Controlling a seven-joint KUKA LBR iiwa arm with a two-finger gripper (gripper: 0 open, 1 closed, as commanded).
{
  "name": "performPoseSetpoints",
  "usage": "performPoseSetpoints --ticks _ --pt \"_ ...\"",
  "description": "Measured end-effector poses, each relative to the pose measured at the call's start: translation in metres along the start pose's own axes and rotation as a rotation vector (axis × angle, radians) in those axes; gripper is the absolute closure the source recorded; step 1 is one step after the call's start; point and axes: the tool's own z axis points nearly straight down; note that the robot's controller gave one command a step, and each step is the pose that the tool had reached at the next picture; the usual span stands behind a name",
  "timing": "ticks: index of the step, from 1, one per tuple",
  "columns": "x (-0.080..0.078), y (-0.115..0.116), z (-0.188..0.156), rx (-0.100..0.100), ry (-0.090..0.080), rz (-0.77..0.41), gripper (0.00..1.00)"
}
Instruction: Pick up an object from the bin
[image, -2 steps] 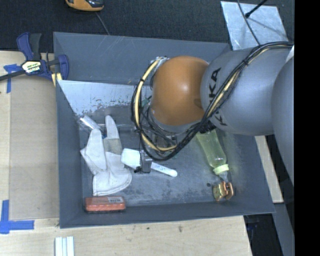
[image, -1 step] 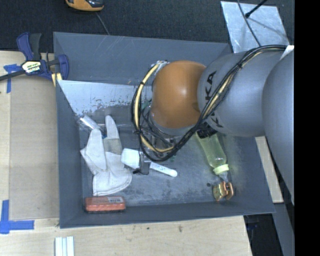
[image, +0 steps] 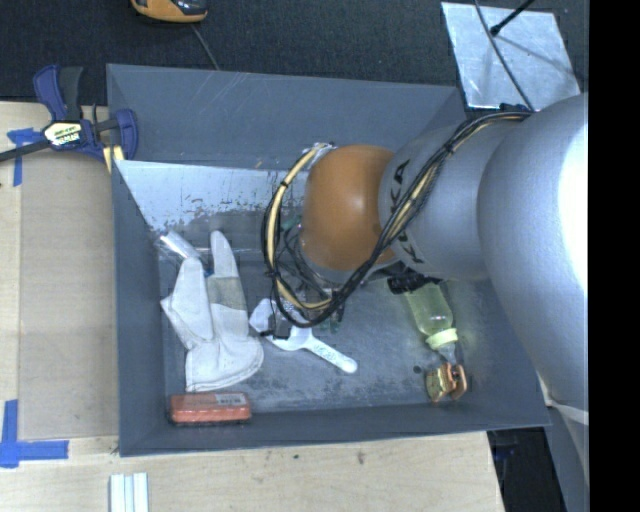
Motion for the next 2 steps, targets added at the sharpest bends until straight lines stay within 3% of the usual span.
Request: performPoseSetpoints --ticks 1,2 --pt "0.0 0.0 0.0 0.0 0.0 0.001 1.0" --pt "-0.028 -0.001 -0.207 0.0 0.0 0.002 1.0"
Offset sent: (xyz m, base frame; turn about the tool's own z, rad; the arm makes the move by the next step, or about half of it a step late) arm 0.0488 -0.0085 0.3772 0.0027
